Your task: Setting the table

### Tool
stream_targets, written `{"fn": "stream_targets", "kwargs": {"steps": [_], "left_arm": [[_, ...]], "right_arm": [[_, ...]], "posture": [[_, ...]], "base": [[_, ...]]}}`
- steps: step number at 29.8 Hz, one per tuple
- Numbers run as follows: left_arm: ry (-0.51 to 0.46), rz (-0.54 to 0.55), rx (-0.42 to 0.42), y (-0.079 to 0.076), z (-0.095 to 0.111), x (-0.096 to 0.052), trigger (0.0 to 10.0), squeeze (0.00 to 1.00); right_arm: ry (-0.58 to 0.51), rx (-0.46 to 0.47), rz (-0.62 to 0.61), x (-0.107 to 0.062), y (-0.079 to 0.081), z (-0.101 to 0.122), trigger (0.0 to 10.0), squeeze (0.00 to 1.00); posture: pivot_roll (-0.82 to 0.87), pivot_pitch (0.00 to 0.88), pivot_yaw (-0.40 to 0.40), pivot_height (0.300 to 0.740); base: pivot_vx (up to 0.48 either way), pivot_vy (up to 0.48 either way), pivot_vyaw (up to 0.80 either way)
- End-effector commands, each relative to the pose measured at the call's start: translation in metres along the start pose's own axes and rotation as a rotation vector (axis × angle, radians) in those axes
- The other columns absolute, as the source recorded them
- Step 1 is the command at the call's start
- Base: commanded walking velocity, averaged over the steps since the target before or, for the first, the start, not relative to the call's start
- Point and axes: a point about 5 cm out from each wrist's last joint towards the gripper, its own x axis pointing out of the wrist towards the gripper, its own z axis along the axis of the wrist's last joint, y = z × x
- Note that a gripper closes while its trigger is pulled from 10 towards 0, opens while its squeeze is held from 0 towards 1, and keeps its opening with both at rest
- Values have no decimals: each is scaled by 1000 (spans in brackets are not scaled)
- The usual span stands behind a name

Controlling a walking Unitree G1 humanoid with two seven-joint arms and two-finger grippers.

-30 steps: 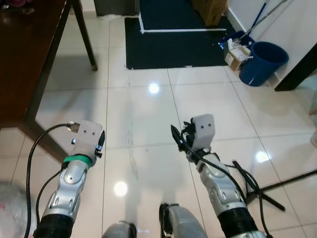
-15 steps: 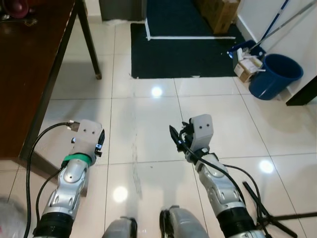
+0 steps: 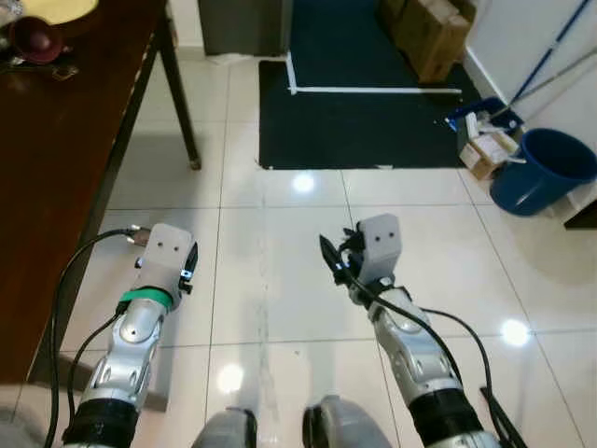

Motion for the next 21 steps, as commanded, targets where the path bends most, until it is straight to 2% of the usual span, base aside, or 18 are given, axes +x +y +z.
{"fn": "stream_targets", "kwargs": {"steps": [1,21], "left_arm": [[18,-13,4,-3,-5,-2,10000,0],[16,-22,5,-4,-4,-2,10000,0]], "right_arm": [[15,9,-20,-2,-5,-4,10000,0],[13,15,-27,-3,-4,-5,10000,0]], "posture": [[-96,48,34,740],[-94,54,40,740]], "base": [[480,0,0],[480,0,0]]}}
